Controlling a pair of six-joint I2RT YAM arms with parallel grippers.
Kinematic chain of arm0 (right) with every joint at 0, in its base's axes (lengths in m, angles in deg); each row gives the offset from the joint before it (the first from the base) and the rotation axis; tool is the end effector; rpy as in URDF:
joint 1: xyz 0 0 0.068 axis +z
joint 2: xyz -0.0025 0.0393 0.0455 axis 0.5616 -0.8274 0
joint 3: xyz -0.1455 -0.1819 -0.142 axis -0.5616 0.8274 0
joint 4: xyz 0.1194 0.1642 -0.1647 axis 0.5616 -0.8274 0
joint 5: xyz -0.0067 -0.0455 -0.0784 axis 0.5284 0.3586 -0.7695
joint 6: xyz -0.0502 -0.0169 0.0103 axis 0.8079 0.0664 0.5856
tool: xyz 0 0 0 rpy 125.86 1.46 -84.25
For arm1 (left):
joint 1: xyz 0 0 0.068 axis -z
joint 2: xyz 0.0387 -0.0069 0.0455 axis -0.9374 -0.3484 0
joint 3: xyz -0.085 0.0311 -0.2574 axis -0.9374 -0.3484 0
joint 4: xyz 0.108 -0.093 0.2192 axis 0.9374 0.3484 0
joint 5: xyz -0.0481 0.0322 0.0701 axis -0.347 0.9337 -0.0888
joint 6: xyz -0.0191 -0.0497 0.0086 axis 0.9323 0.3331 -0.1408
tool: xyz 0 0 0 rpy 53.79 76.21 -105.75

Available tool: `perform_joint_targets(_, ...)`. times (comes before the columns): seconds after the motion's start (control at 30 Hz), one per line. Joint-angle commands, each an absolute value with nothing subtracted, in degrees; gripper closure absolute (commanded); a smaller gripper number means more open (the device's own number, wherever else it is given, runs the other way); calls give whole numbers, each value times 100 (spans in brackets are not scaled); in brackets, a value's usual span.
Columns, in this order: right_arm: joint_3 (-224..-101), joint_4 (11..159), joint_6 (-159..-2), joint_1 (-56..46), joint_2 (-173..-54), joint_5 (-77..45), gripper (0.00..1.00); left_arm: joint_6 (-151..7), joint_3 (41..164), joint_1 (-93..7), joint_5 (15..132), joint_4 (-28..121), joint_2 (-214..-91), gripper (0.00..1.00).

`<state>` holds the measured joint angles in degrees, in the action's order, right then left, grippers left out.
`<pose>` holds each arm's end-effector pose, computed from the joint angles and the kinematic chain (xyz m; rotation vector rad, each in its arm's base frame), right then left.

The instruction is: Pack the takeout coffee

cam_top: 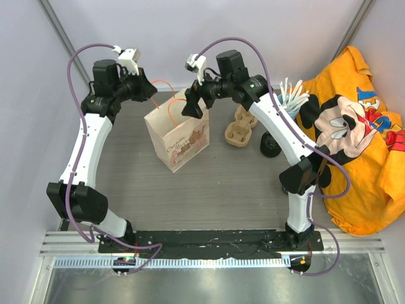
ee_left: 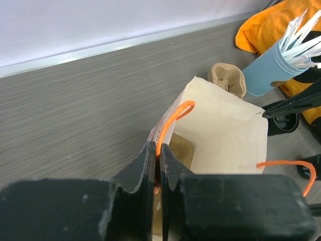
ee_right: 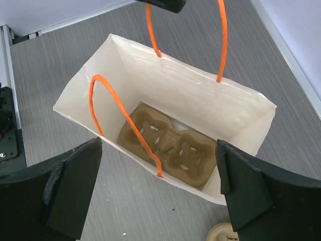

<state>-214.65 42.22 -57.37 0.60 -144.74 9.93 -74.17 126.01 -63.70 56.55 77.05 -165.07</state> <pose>0.3432 0.2622 0.4317 -1.2052 1.6812 0.8008 0.3411 -0.0506 0.4308 0.2321 1.9347 -0.6091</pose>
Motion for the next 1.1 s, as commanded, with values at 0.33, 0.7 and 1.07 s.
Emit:
perform_joint_targets(0.33,-21564,3754,-5371,-226,-13643,1060,0,-7463,13004,-6416,5937,7488,-16485,100)
perform_joint_targets(0.7,-21555,3789,-5371,-376,-13625,1051,0,-7648,12960,-6723,6711,7427,-16493,100)
perform_joint_targets(1.07,-21485,3842,-5397,-420,-13590,1077,0,-7841,12978,-7435,7107,7119,-16555,100)
